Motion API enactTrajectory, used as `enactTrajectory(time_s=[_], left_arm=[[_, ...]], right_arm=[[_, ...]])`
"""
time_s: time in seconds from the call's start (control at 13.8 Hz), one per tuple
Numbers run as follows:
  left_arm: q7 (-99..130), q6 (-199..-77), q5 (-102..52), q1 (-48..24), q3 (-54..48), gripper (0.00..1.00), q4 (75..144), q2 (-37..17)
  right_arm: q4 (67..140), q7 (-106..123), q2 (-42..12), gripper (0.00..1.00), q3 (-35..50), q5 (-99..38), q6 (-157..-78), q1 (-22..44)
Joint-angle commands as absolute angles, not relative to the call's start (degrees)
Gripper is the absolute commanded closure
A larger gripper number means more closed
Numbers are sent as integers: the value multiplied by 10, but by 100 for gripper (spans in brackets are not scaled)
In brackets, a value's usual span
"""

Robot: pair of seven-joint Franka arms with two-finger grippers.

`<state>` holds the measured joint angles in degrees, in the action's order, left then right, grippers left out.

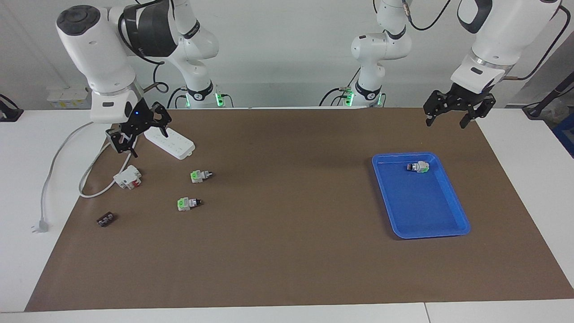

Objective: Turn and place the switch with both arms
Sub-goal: 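Move the open right gripper over the farther green-topped switch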

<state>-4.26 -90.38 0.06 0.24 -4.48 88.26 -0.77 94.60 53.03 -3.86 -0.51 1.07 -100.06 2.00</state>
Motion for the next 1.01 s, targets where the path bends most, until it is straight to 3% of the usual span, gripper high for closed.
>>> enactTrajectory(time_s=[0.0, 0.51, 0.94], left_arm=[[-19, -909, 4, -3, -41, 3, 889, 0], [-17, -913, 5, 3, -38, 6, 890, 0], [-11, -927, 5, 4, -36, 7, 895, 1]], right_arm=[[948, 709, -69, 0, -3, -30, -1039, 4], [946, 1034, -159, 0, -3, -153, -1085, -30], [1005, 1166, -178, 0, -3, -218, -1141, -32]])
